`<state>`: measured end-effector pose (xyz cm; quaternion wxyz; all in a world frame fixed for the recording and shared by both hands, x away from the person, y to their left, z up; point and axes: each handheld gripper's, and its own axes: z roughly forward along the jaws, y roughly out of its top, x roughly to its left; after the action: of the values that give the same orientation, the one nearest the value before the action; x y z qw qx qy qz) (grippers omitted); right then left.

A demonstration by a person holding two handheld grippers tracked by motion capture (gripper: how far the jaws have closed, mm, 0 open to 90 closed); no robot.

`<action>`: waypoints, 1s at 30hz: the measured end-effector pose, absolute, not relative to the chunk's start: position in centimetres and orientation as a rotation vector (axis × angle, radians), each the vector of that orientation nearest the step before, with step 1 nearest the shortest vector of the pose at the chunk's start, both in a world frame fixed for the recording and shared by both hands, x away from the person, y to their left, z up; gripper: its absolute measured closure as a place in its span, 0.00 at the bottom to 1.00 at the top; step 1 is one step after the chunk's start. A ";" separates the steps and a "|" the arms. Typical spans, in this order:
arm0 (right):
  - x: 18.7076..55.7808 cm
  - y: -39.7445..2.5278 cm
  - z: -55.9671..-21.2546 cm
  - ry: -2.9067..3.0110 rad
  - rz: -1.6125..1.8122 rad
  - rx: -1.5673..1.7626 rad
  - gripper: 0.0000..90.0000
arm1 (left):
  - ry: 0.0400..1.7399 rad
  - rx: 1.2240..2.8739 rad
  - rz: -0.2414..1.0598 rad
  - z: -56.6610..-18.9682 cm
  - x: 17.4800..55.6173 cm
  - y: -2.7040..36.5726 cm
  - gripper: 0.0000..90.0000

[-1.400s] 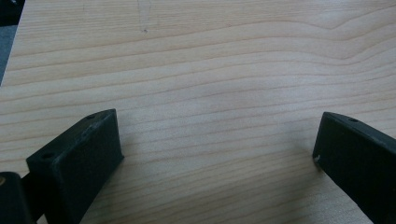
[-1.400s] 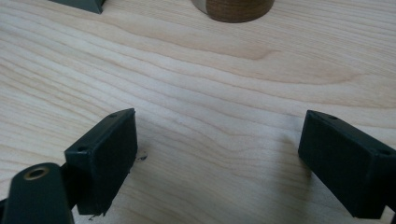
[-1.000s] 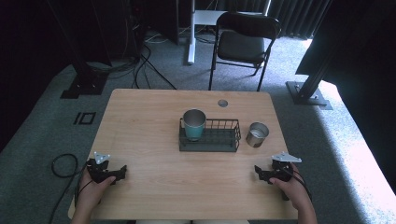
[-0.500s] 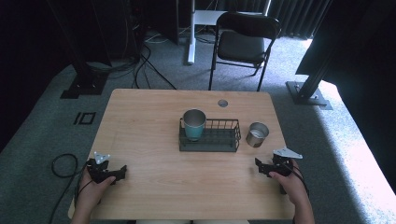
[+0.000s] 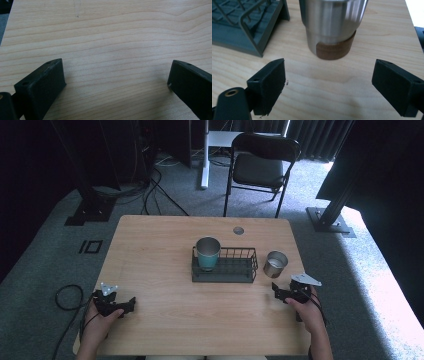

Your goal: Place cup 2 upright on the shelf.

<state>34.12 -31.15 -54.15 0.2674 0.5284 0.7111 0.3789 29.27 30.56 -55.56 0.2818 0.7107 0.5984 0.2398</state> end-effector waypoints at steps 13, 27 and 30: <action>35.6 -30.8 -52.8 1.866 1.066 1.406 0.13 | 1.602 1.905 0.644 -55.6 29.3 30.6 0.02; 37.2 -30.3 -52.0 1.804 1.110 1.420 0.13 | 1.602 1.905 0.643 -55.6 29.3 30.6 0.02; 37.5 -30.2 -51.9 1.801 1.099 1.411 0.13 | 1.602 1.905 0.643 -55.6 29.3 30.6 0.02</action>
<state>37.51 -30.25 -51.91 0.2970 0.5308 0.6776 0.4134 29.27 30.56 -55.56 0.2814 0.7111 0.5979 0.2402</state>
